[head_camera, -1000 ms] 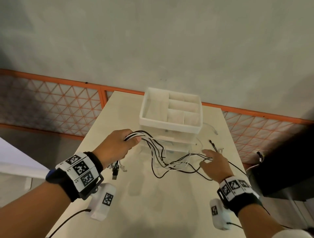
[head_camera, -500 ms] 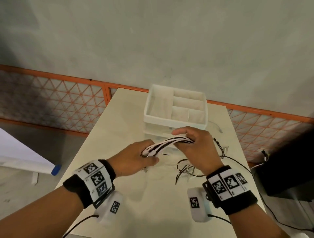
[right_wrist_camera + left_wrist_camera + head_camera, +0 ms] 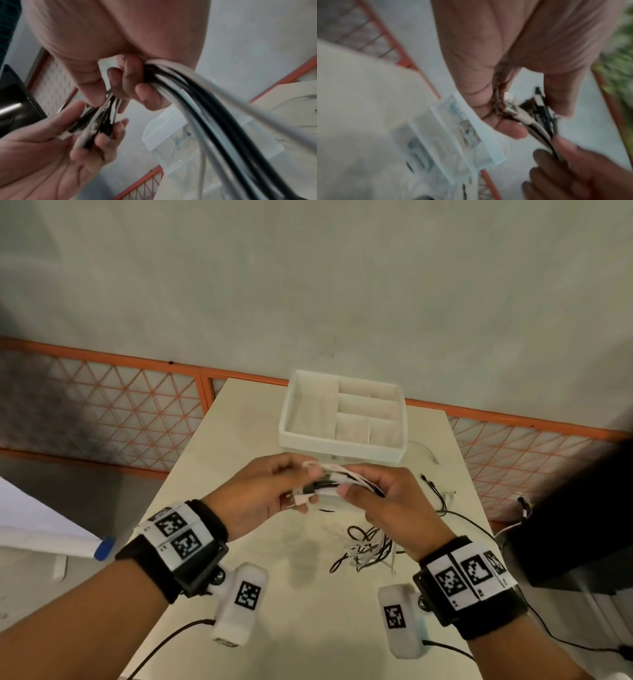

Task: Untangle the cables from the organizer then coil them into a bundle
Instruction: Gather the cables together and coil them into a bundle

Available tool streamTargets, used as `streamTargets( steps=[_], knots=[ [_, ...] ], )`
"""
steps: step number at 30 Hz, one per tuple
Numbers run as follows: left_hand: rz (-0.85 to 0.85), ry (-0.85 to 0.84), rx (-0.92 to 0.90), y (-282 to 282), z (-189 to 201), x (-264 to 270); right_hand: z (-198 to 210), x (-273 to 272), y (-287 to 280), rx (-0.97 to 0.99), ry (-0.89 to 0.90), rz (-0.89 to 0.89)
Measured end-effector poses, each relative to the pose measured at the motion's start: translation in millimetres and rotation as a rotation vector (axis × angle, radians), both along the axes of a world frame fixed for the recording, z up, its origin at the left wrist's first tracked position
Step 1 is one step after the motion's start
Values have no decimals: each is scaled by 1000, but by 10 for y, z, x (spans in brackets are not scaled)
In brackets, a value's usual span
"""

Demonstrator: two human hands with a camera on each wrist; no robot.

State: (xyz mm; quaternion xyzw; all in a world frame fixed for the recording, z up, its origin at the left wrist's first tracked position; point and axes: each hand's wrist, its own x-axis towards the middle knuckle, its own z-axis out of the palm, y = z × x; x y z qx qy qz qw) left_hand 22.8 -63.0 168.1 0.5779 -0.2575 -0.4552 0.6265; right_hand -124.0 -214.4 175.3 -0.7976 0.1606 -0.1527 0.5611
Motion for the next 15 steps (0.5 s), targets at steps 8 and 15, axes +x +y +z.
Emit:
streamTargets(
  steps=[8, 15],
  knots=[
    [152, 336, -4, -152, 57, -132, -18, -32, 98, -13, -7, 116],
    [123, 53, 104, -272, 149, -288, -106, 62, 135, -209, 60, 187]
  ],
)
